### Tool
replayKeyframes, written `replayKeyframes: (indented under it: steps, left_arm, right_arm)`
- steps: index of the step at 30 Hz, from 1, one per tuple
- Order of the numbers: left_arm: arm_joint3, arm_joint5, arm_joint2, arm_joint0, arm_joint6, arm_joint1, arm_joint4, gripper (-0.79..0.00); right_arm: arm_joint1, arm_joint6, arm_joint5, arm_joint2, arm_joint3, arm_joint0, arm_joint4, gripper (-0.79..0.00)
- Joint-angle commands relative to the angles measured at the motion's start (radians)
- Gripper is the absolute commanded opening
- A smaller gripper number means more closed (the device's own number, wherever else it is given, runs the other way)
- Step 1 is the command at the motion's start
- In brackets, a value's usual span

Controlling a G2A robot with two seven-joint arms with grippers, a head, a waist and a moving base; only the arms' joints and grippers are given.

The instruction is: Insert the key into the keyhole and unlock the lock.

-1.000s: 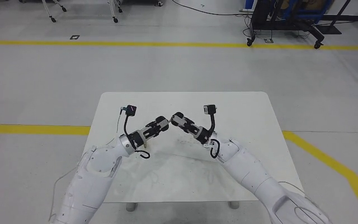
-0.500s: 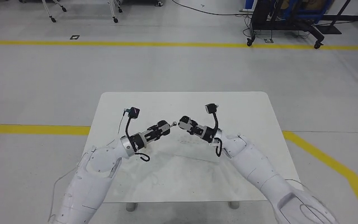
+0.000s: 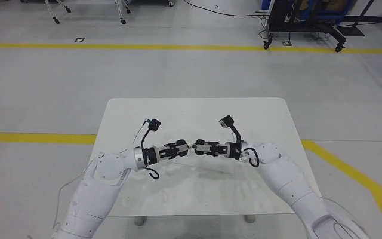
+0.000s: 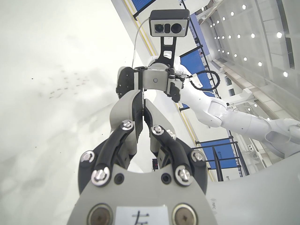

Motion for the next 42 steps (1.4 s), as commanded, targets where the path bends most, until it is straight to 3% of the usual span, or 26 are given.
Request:
replayKeyframes:
  steps: [1, 13, 15, 18, 26, 27, 28, 29, 38, 42]
  left_arm:
    - [0.000, 0.001, 0.005, -0.004, -0.012, 0.002, 0.020, -0.785]
    - [0.003, 0.018, 0.034, -0.013, -0.014, 0.007, 0.047, -0.785]
    - [0.003, 0.019, 0.038, -0.014, -0.011, 0.008, 0.053, -0.785]
    - [0.002, 0.022, 0.042, -0.015, -0.009, 0.009, 0.059, -0.785]
    - [0.001, 0.023, 0.046, -0.015, 0.001, 0.014, 0.067, -0.785]
    - [0.000, 0.024, 0.046, -0.014, 0.005, 0.014, 0.069, -0.742]
    - [0.001, 0.028, 0.046, -0.012, 0.010, 0.015, 0.070, -0.332]
    - [-0.001, 0.029, 0.045, -0.012, 0.015, 0.015, 0.072, 0.000]
    - [-0.012, 0.025, 0.004, 0.002, 0.076, 0.023, 0.078, 0.000]
    - [-0.012, 0.025, 0.004, 0.002, 0.076, 0.023, 0.078, 0.000]
  right_arm:
    - [0.001, 0.001, 0.009, 0.000, 0.003, 0.002, -0.010, -0.465]
    - [0.001, -0.008, 0.023, -0.011, -0.016, -0.007, -0.058, -0.570]
    - [0.001, -0.007, 0.023, -0.013, -0.016, -0.007, -0.059, -0.625]
    - [0.001, -0.008, 0.022, -0.013, -0.013, -0.008, -0.060, -0.773]
    - [0.002, -0.004, 0.021, -0.017, -0.013, -0.011, -0.073, -0.785]
    - [0.002, -0.002, 0.019, -0.017, -0.014, -0.011, -0.076, -0.785]
    - [0.003, -0.002, 0.016, -0.017, -0.014, -0.011, -0.077, -0.785]
    - [0.003, -0.002, 0.011, -0.017, -0.015, -0.011, -0.076, -0.785]
    - [0.026, -0.095, -0.096, 0.041, -0.028, -0.058, -0.057, -0.785]
    - [0.026, -0.095, -0.096, 0.041, -0.028, -0.058, -0.057, -0.785]
